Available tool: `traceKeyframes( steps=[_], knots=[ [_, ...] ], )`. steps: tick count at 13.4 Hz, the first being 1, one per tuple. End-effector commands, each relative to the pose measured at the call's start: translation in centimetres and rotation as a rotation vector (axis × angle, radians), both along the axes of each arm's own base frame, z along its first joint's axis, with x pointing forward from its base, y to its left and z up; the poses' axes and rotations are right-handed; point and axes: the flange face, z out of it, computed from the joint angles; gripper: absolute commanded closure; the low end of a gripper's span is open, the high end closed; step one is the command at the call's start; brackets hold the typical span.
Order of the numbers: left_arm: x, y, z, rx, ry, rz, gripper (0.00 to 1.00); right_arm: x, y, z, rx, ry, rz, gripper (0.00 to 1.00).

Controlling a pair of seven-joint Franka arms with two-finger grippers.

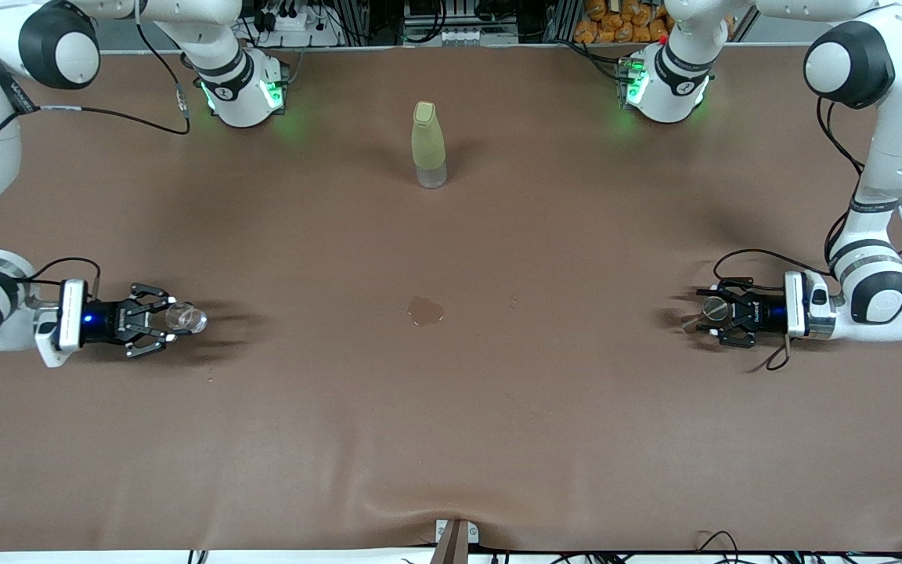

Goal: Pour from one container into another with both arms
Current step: 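Lift the beaker with the right gripper while the left gripper lifts the jigger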

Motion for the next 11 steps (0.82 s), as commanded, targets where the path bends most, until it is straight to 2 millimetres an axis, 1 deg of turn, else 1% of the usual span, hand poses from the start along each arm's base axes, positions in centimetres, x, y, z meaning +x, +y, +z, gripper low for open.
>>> traceKeyframes(
  steps=[1, 3, 4, 5, 7, 8, 9, 10, 11],
  knots=[
    [0.4, -0.2, -0.2, -0.025, -0.018, 0.002, 0.37, 0.6, -0.4, 3.5, -0.015, 0.014, -0.013, 0.71],
    [0.3, -0.1, -0.2, -0.024, -0.018, 0.003, 0.51, 0.8, -0.4, 5.0, -0.024, 0.016, -0.017, 0.71],
    [0.3, -0.1, -0.2, -0.023, -0.016, 0.003, 0.58, 0.9, 0.1, 5.6, -0.027, 0.02, -0.012, 0.71],
    [0.4, -0.1, -0.1, -0.023, -0.016, 0.004, 0.64, 1.1, 0.7, 5.9, -0.029, 0.017, -0.004, 0.71],
    [0.4, 0.0, 0.0, -0.02, -0.017, 0.002, 0.8, 1.3, 1.6, 6.4, -0.033, 0.025, 0.005, 0.71],
    [0.6, -0.3, 0.2, -0.019, -0.02, -0.002, 0.81, 1.4, 1.9, 6.9, -0.036, 0.05, 0.002, 0.71],
    [0.6, -0.4, 0.2, -0.021, -0.022, -0.005, 0.84, 1.5, 2.5, 7.9, -0.043, 0.053, 0.006, 0.71],
    [0.9, -0.7, 0.6, -0.018, -0.026, -0.009, 0.89, 1.6, 3.1, 8.9, -0.044, 0.045, 0.009, 0.71],
    [1.1, -1.0, 1.0, -0.015, -0.024, -0.011, 1.0, 1.7, 3.3, 9.2, -0.045, 0.063, 0.005, 0.72]
  ],
)
